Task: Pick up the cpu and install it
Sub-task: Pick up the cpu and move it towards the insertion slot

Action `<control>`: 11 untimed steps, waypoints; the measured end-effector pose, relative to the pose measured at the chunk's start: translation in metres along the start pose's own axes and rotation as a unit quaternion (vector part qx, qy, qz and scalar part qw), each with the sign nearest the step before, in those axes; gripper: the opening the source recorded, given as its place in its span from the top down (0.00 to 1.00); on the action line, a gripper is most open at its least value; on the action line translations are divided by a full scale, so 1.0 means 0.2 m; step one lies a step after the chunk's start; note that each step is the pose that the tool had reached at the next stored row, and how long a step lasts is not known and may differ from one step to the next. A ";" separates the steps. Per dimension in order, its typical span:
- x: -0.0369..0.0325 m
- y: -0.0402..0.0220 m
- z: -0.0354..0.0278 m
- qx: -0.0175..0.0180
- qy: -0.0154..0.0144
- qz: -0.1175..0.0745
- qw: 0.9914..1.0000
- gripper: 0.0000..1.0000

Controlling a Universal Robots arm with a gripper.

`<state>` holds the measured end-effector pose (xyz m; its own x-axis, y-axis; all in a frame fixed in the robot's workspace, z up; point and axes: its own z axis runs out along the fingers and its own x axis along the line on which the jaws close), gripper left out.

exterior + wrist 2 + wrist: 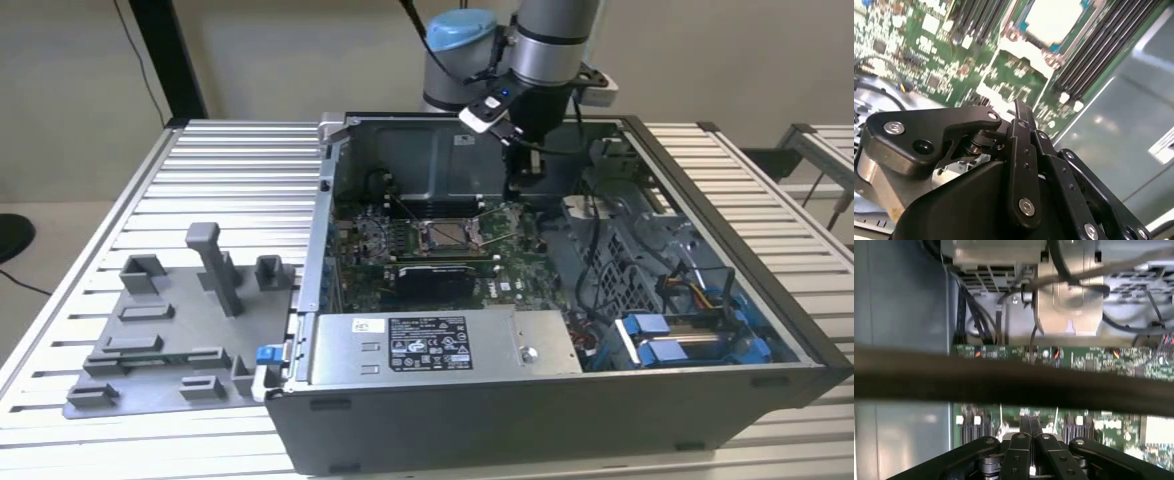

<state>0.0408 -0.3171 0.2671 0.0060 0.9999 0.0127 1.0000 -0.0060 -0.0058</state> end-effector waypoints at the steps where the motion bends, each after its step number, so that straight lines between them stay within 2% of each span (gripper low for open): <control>1: 0.000 0.022 0.004 0.001 0.000 0.000 1.000 1.00; 5: 0.000 0.114 0.020 0.004 0.000 0.000 1.000 1.00; 7: 0.001 0.151 0.025 0.006 0.002 0.000 1.000 1.00; 9: 0.001 0.173 0.027 0.009 0.005 0.000 1.000 1.00; 11: 0.001 0.181 0.029 0.012 0.009 0.000 1.000 1.00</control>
<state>0.0769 -0.3171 0.2610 0.0063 0.9995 0.0297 0.9995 -0.0054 -0.0301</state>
